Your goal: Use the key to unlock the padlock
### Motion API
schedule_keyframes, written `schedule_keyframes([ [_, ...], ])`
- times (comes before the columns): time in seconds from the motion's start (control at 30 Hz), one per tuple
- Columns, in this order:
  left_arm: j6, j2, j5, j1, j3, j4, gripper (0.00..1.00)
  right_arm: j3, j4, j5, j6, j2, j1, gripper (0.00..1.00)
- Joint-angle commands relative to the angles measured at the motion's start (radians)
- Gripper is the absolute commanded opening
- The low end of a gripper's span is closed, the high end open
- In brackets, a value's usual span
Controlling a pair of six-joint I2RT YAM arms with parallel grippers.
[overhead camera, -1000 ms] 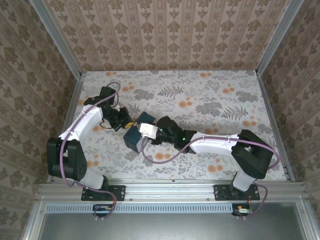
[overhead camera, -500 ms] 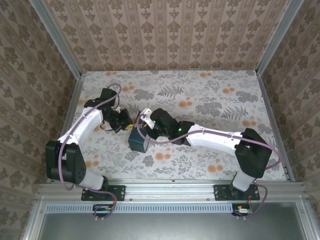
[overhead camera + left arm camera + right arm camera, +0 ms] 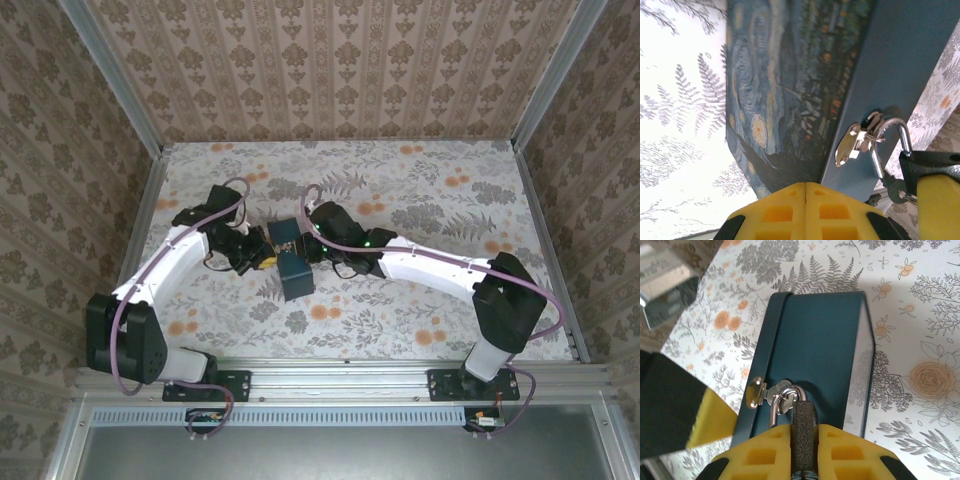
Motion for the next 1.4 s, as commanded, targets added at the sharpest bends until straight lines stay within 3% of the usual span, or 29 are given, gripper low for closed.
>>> schedule_keyframes([
  [0.0,-0.052,-0.015,0.048,-0.028,-0.025,0.030,0.00,-0.057,0.066,0.018,0.117,-0.004,0.028,0.09],
  [0.1,-0.054,-0.006,0.031,-0.028,-0.034,0.036,0.00,-0.100,0.140,0.016,0.148,-0.005,0.042,0.10],
  [0.3,-0.056,0.024,0.027,-0.018,-0.035,0.074,0.00,-0.076,0.122,-0.042,0.164,0.046,0.044,0.12],
  [0.5,-0.002,0.039,0.014,0.029,0.056,0.028,0.00,-0.005,-0.006,-0.090,0.082,0.092,0.045,0.17],
  [0.7,0.092,0.035,-0.086,0.110,0.160,-0.059,0.00,0.012,-0.111,-0.051,-0.023,0.087,0.044,0.23],
  [0.97,0.135,0.131,-0.217,0.112,0.208,0.060,0.01,0.003,-0.090,-0.034,-0.035,0.075,0.042,0.13],
  [1.07,0.149,0.177,-0.273,0.099,0.253,0.100,0.08,0.012,-0.088,-0.008,-0.024,0.073,0.042,0.09],
  [1.13,0.153,0.210,-0.284,0.090,0.280,0.129,0.19,0.023,-0.085,0.018,-0.007,0.074,0.043,0.06],
  [1.37,0.181,0.299,-0.295,0.052,0.330,0.131,0.21,0.099,-0.109,0.081,0.033,0.116,0.045,0.07],
])
